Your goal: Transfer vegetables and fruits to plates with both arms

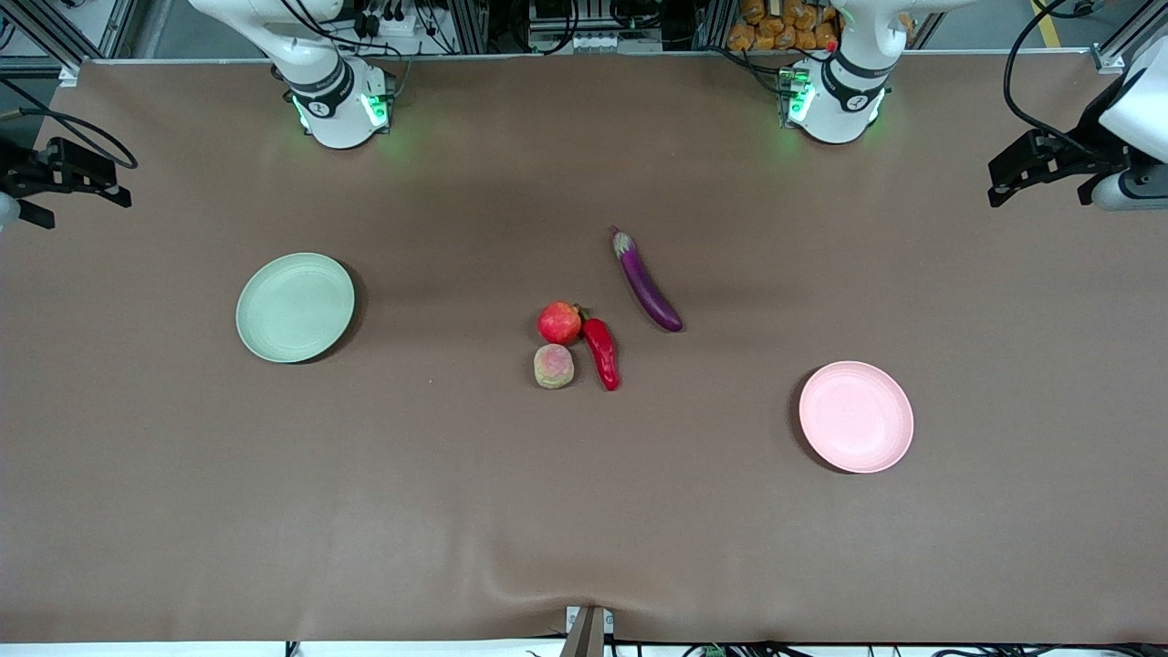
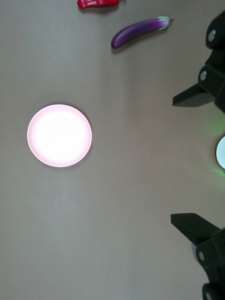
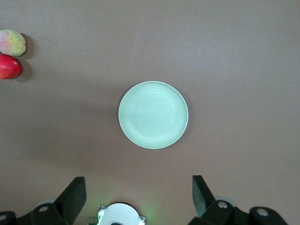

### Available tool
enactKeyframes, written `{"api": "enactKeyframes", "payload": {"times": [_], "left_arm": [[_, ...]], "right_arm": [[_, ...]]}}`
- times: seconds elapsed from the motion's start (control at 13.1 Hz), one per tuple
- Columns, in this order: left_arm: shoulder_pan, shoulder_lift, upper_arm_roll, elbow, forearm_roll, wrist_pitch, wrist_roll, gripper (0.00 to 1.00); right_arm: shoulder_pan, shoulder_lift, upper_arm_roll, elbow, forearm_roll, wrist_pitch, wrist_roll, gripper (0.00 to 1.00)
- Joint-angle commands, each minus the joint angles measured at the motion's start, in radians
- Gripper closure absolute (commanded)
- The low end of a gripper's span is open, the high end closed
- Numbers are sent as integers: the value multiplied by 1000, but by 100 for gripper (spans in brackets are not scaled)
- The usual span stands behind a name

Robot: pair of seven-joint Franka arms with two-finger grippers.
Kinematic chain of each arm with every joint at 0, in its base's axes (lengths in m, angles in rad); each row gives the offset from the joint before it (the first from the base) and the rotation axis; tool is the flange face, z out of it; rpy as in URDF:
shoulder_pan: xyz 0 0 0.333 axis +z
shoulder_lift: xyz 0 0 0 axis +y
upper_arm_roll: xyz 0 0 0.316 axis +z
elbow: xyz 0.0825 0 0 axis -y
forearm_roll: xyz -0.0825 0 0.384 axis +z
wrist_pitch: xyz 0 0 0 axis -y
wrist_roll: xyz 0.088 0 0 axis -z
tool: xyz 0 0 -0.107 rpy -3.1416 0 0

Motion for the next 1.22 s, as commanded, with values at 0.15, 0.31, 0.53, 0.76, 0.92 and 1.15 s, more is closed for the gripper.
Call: {"api": "enactKeyframes", "payload": {"times": [0.15,0.31,0.53,0.76,0.92,1.15], "left_arm": [[-4,35,-91,-123,-59,103,-278,0],[-14,125,-183,-155,-47,213,-458,0],[-76,279,-247,-169,-35,355,-693,0],[-202,380,-247,-215,19,498,-918,0],[-265,436,-247,-272,59,618,-1075,0],[-362,515,-247,-306,191,667,-1303,0]], "right_arm": [[-34,-4,15,-8,12,-6,-19,0],[-32,-4,15,-8,12,-6,-19,0],[-35,-3,15,-8,12,-11,-19,0],[-37,-4,15,-14,12,-15,-19,0],[-38,-4,15,-14,13,-15,-19,0],[-38,-4,15,-17,13,-15,-19,0]]}}
